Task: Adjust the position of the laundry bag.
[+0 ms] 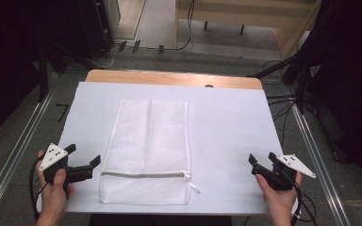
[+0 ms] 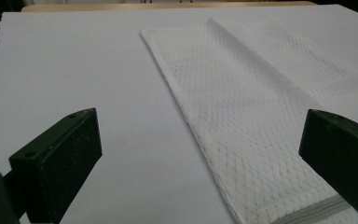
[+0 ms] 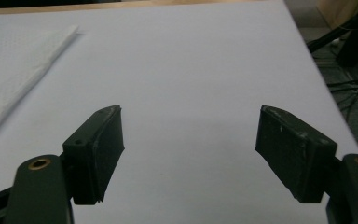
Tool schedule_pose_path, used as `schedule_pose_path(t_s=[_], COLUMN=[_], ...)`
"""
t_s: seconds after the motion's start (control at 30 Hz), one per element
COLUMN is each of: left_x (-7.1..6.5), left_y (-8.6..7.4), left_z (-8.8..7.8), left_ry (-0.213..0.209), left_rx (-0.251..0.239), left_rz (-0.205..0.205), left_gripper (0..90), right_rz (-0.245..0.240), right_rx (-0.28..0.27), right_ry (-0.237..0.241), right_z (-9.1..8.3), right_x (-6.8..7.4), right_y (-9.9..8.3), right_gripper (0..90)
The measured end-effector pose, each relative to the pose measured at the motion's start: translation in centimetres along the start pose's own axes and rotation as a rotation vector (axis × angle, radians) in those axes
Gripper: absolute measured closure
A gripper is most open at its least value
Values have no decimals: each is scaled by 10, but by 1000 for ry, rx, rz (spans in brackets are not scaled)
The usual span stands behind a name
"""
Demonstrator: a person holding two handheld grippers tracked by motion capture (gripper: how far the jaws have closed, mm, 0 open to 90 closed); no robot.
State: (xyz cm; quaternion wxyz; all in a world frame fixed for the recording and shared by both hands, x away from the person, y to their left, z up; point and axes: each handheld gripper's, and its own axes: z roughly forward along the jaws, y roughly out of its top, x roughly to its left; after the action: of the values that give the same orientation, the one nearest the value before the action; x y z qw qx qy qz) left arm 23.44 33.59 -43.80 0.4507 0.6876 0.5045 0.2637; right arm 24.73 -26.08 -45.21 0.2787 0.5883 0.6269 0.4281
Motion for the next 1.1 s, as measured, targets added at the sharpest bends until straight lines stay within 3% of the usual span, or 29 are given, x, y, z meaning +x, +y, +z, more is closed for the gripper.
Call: schedule_pose_path(t_s=[0.13,0.27,0.33,0.4,0.47,0.63,0.67,0.73,0.8,0.9,0.93,1.1], left_x=[-1,-4,-7,-8,-10,-7,-7,-6,-6,-7,-7,-6], left_y=[-1,-3,-4,-4,-4,-5,-5,-5,-6,-6,-5,-5], left_z=[1,1,2,3,4,4,4,4,3,3,3,2], left_ry=[5,-4,-9,-10,-3,-8,-9,-9,-9,-9,-8,-14], left_rx=[1,9,14,13,19,20,21,17,16,15,16,19], left_rz=[-10,-13,-7,-1,8,1,-6,-8,-10,-8,-7,-13], left_gripper=[0,0,0,0,0,0,0,0,0,0,0,0], right_rz=[-13,-26,-51,-53,-70,-60,-40,-35,-40,-52,-49,-24], right_rx=[8,16,25,27,60,108,147,156,195,211,240,296], right_ry=[24,82,109,122,172,223,254,265,277,286,293,263], right_z=[7,17,29,32,48,72,83,88,102,109,115,123], right_x=[13,41,64,70,95,115,123,127,144,153,161,168], right_y=[3,10,16,17,20,20,18,18,17,18,19,15], right_gripper=[270,311,356,374,449,479,481,492,517,530,553,565])
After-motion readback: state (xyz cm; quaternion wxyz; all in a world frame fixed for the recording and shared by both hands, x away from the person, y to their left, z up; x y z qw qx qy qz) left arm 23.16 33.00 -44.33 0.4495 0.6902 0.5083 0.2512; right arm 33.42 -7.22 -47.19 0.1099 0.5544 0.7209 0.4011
